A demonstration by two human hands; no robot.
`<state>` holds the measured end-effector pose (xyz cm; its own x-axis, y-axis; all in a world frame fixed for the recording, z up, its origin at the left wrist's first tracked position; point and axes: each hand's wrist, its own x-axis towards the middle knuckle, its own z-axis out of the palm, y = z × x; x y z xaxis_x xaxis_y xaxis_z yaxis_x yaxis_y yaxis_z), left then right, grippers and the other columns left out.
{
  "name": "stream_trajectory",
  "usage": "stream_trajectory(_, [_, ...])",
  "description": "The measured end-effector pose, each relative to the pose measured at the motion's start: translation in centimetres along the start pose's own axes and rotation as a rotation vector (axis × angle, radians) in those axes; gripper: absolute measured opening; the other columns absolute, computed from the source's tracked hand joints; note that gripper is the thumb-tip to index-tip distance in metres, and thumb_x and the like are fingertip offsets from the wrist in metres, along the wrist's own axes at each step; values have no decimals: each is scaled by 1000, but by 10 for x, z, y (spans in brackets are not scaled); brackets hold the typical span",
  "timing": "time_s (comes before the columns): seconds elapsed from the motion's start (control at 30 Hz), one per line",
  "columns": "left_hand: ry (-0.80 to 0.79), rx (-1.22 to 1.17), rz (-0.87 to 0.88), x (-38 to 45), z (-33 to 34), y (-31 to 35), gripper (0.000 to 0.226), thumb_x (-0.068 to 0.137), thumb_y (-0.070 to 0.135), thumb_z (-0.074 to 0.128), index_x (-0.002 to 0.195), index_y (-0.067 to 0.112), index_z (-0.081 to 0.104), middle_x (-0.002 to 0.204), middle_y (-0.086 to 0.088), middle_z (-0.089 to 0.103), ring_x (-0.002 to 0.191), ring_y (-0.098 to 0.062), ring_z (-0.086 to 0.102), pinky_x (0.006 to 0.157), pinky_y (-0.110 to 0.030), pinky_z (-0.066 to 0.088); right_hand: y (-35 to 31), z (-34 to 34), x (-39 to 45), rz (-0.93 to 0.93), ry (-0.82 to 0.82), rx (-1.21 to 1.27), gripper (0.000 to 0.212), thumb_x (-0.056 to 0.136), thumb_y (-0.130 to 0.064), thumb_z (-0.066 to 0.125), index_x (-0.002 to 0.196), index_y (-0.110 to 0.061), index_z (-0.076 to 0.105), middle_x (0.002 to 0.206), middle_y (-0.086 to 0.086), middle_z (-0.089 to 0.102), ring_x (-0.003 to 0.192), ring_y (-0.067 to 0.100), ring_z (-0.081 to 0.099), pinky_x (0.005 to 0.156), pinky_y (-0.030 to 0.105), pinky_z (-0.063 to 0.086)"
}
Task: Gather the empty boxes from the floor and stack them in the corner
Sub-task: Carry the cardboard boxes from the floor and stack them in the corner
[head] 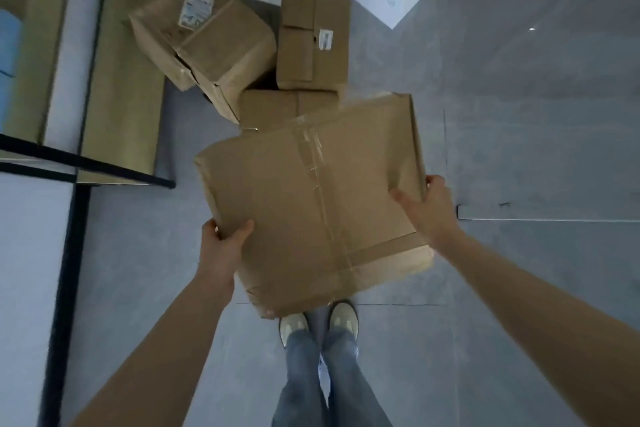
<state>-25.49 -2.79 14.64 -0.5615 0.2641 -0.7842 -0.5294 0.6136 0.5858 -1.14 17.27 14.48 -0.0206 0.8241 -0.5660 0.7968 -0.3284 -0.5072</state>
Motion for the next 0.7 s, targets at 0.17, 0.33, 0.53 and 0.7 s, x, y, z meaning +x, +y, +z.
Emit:
stream_trajectory(0.17, [94,27,156,-95,-33,61,65,90,23,69,142,11,31,126,-2,50,108,-20,53,90,-31,42,-50,-65,-89,-23,-1,71,66,82,-35,72,132,-6,40,128,15,50,105,27,54,83,34,45])
stream_trajectory(0.33, [108,30,257,-178,-71,95,62,91,21,68,142,13,34,125,1,51,108,-18,54,89,-30,42,-84,-109,-171,-32,20,155,65,80,-35,72,131,-10,42,126,11,51,107,25,54,90,38,49])
stream_trajectory(0.53, [160,35,333,-250,-113,106,60,91,25,67,142,17,39,126,3,52,109,-17,54,93,-33,44,-104,-141,-243,-87,4,119,68,82,-38,69,136,-11,38,132,13,48,111,29,53,98,47,48])
stream_trajectory(0.7, [236,6,373,-291,-138,100,59,90,29,68,142,18,42,127,5,54,109,-15,55,96,-33,45,-114,-151,-278,-158,5,102,67,82,-40,69,135,-12,39,131,14,49,113,31,53,98,46,46])
